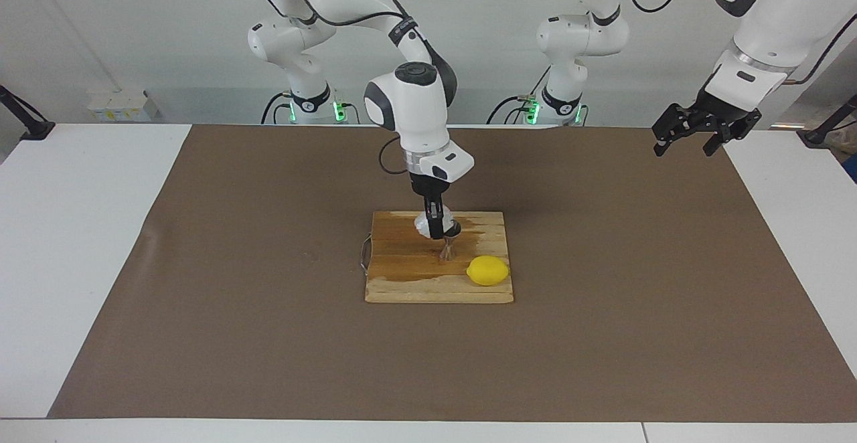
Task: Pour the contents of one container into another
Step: 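Tilt the white cup with the right gripper above the metal cup, then carry the white cup with the right gripper back beside the board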
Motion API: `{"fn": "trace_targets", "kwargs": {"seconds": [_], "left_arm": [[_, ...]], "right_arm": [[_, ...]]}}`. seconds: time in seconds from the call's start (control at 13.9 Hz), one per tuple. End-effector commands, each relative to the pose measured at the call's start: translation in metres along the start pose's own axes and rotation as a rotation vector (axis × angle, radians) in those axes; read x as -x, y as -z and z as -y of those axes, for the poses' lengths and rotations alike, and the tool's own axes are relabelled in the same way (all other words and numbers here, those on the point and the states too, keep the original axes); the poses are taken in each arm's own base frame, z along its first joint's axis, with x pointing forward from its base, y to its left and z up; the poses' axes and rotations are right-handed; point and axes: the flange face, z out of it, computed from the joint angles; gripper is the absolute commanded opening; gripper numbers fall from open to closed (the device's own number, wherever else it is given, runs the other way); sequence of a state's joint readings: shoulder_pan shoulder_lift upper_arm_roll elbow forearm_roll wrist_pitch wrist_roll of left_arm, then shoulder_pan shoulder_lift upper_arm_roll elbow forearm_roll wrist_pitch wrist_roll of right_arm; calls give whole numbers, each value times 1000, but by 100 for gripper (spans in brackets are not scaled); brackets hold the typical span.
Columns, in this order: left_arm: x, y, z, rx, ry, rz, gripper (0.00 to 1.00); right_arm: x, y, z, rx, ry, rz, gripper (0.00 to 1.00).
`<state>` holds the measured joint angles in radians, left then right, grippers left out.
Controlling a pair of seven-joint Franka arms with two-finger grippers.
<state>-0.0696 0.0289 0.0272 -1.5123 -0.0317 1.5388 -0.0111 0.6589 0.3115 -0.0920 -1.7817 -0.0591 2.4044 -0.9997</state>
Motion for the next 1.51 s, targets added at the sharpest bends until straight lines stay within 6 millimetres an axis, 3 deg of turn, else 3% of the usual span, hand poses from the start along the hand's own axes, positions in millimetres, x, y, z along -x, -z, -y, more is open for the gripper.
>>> {"fn": "trace_targets", "kwargs": {"seconds": [0.0, 0.5, 0.94, 1.23, 1.44], "left_arm": [[8, 2, 3, -13, -7, 4, 100], [8, 2, 3, -13, -7, 4, 100], [8, 1, 3, -13, -7, 5, 100], [8, 1, 3, -13, -7, 5, 100], [8, 1, 3, -13, -7, 5, 100]], "right_arm": [[1, -2, -2, 20, -7, 13, 0], [-1, 19, -5, 26, -31, -9, 0], [12, 49, -16, 24, -109, -81, 0], [52, 47, -37, -46, -231, -267, 0], [116, 36, -53, -62, -245, -374, 0]]}}
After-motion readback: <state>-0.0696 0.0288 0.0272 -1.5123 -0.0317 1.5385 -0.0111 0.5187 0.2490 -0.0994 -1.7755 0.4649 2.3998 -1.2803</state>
